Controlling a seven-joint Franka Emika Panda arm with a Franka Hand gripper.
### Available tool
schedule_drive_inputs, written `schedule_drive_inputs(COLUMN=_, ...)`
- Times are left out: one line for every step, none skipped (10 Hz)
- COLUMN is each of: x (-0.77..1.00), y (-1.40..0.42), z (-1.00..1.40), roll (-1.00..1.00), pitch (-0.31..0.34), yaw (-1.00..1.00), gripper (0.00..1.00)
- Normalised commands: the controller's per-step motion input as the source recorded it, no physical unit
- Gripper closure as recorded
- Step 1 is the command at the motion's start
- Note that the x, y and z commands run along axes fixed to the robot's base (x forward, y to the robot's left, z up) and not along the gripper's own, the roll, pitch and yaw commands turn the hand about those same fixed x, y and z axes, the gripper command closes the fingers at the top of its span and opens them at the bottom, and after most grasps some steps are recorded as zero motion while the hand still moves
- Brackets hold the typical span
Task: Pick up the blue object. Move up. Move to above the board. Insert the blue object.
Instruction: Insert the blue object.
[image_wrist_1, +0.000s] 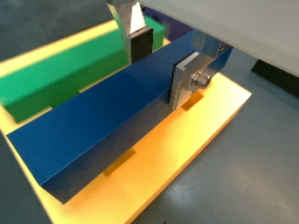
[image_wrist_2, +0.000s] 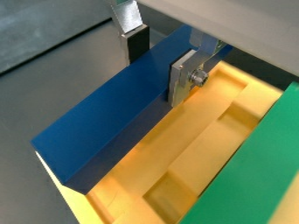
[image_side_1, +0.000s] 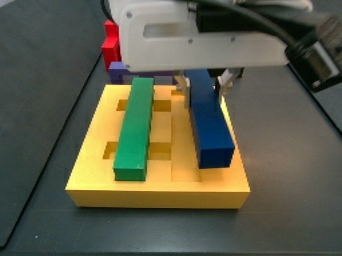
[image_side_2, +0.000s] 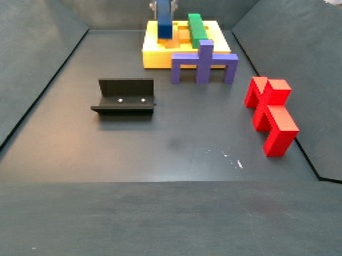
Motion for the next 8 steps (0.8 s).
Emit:
schedule_drive_inputs(x=-0.23, y=0.0, z=-0.32, roll=0.02, pitch=-0.039, yaw=-0.19, gripper=1.0)
schedule_drive_inputs(x=-0.28, y=0.0, z=-0.12, roll=0.07, pitch=0.0, yaw=-0.1, gripper=1.0)
schedule_drive_inputs(x=-0.21, y=0.0, z=0.0, roll=0.14, pitch=0.027, yaw=-0.01, gripper=1.0)
schedule_drive_inputs(x=-0.2, y=0.0, z=0.0, roll=0.12, pitch=0.014, yaw=0.0, gripper=1.0)
schedule_drive_inputs(x=-0.17, y=0.0, z=-0.07, roll=0.12, pitch=0.0, yaw=0.0, gripper=1.0)
schedule_drive_inputs(x=-0.02, y=0.0, z=-0.1, roll=0.06, pitch=0.0, yaw=0.01, gripper=1.0)
schedule_drive_inputs(x=-0.02, y=0.0, z=-0.14, roll=0.06, pitch=0.0, yaw=0.0, gripper=1.0)
schedule_drive_inputs(x=-0.07, y=0.0, z=-0.19, roll=0.06, pitch=-0.01, yaw=0.0, gripper=1.0)
